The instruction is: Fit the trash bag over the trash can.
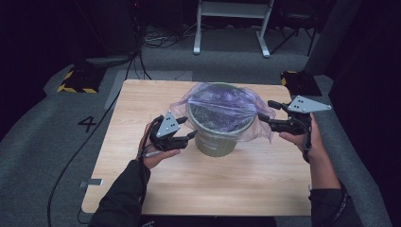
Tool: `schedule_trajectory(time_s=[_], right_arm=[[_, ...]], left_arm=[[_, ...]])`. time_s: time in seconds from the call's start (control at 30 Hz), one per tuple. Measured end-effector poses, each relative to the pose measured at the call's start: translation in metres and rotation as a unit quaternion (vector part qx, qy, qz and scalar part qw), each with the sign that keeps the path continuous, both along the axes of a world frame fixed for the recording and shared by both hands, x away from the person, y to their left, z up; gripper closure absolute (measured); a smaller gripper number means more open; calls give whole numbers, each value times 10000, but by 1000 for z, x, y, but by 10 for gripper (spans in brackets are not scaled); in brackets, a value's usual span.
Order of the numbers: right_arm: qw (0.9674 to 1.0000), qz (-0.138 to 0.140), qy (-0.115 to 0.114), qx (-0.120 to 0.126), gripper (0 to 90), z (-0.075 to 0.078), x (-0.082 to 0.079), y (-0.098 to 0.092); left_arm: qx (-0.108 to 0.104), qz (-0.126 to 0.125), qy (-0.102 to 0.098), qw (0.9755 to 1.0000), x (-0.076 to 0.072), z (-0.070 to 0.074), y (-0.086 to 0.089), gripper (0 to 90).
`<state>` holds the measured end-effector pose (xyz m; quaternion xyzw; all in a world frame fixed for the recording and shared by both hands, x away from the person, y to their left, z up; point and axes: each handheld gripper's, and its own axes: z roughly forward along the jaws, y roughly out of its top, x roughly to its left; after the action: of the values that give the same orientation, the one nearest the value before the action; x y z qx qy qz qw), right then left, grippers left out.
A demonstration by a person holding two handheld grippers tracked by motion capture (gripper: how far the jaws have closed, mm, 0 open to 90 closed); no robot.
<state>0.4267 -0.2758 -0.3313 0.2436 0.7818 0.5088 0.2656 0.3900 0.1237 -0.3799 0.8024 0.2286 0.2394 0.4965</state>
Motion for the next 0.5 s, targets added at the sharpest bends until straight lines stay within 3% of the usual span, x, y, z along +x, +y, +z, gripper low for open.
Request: schedule_trajectory(time_s=[0.07,0.1,0.23,0.3,0.37,0.43,0.5], right_arm=[[10000,-24,31,-32,455,1,4,4],[9999,-62,61,-66,477,2,8,6],[9995,-74,247,179,490,2,16,11],[9996,-68,257,129,507,1,19,15],[9992,6,345,212,609,1,22,17],[9989,44,350,300,733,1,23,17],[9986,122,341,396,788,3,23,16]], left_arm=[[113,87,9,9999,4,-1,-3,546],[122,5,60,9999,6,-2,-4,570],[285,-16,103,9995,11,-4,-8,706],[268,-35,135,9995,13,-5,-7,800],[228,-52,139,9996,14,-5,-6,890],[233,-44,171,9996,14,-6,-4,898],[293,-57,206,9993,14,-7,-3,898]])
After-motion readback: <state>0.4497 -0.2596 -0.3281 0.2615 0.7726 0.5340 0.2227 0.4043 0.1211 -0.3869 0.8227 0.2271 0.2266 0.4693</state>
